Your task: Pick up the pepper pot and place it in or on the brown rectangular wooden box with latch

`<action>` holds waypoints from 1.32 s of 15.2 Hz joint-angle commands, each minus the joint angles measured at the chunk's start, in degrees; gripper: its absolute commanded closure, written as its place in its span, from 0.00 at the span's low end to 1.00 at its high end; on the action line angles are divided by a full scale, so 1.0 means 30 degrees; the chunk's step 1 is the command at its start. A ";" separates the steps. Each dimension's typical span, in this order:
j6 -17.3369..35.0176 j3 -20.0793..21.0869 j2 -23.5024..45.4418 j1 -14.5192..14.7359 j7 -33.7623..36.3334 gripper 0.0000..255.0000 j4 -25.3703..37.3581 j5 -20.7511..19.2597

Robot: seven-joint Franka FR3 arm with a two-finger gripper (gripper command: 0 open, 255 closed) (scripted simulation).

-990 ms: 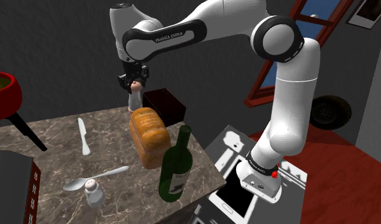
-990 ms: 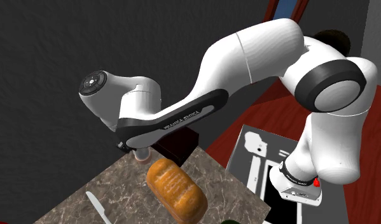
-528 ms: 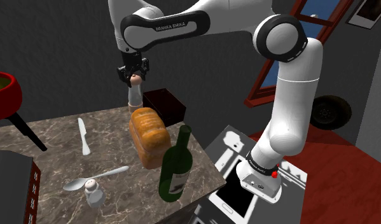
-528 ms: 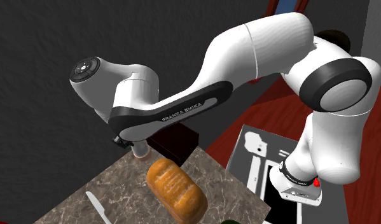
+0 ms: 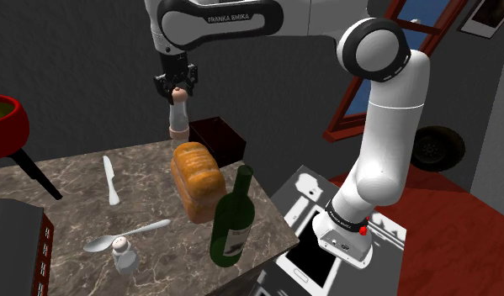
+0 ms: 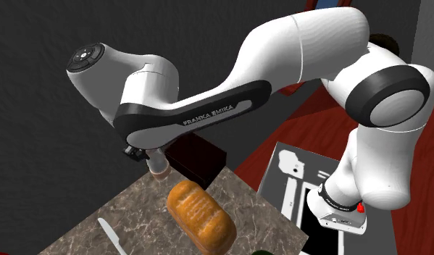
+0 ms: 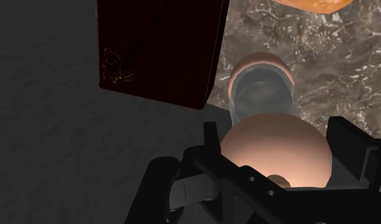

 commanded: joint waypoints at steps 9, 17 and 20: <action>-0.2639 0.0062 0.0135 0.0258 -0.0440 1.00 0.2810 0.0058; -0.4293 0.0049 -0.0261 0.0179 -0.0969 1.00 0.4160 0.0181; -0.3962 -0.0105 -0.2423 -0.0726 -0.1812 1.00 0.1910 0.0793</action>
